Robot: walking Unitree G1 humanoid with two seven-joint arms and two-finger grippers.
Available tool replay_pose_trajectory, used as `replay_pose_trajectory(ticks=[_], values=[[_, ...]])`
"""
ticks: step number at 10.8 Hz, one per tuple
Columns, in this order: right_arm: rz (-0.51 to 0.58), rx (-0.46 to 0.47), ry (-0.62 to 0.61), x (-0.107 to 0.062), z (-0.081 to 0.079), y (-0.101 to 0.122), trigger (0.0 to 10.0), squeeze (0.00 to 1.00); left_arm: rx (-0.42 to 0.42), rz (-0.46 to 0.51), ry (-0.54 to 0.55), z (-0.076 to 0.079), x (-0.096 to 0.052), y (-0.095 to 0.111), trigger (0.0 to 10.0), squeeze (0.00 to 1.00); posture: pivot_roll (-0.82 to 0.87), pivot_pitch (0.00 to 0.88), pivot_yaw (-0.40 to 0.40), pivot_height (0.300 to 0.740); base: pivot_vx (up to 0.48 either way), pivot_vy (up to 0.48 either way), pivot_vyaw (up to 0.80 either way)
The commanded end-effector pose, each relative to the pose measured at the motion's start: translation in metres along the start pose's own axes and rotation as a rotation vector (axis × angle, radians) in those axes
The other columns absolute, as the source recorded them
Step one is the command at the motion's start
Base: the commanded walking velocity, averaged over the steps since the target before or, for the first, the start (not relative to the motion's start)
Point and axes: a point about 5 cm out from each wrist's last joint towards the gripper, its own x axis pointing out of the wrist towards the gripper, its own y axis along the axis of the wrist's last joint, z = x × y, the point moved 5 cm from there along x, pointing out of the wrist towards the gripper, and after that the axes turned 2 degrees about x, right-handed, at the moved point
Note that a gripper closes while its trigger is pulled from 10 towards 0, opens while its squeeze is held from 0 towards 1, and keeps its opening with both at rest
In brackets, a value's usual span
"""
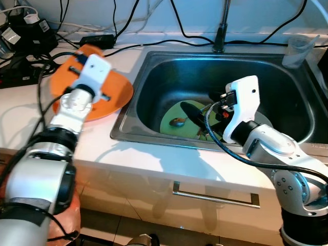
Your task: Kitchen organization
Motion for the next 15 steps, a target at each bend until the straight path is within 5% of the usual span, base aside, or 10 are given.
replay_pose_trajectory(ticks=[1,8,10,15], values=[[0.015,-0.006,-0.013,-0.001,0.003,0.004,10.0,0.0,0.022,0.107,0.052,-0.013,0.005,0.03,0.0,0.0,-0.04,0.063,0.117,0.74,0.0,0.0,0.0],[0.053,0.0,0.129,-0.006,-0.023,0.013,10.0,0.0,-0.011,0.346,-0.051,0.035,0.011,0.098,0.0,0.0,-0.07,0.051,0.142,0.74,0.0,0.0,0.0],[0.073,0.005,0.14,-0.01,-0.028,0.017,10.0,0.0,-0.062,0.421,-0.134,0.068,0.011,0.126,0.0,0.0,-0.09,0.056,0.166,0.74,0.0,0.0,0.0],[0.039,-0.032,-0.055,-0.028,0.001,0.013,10.0,0.0,-0.149,0.475,-0.272,0.12,0.003,0.151,0.0,0.0,-0.19,0.078,0.225,0.74,0.0,0.0,0.0]])
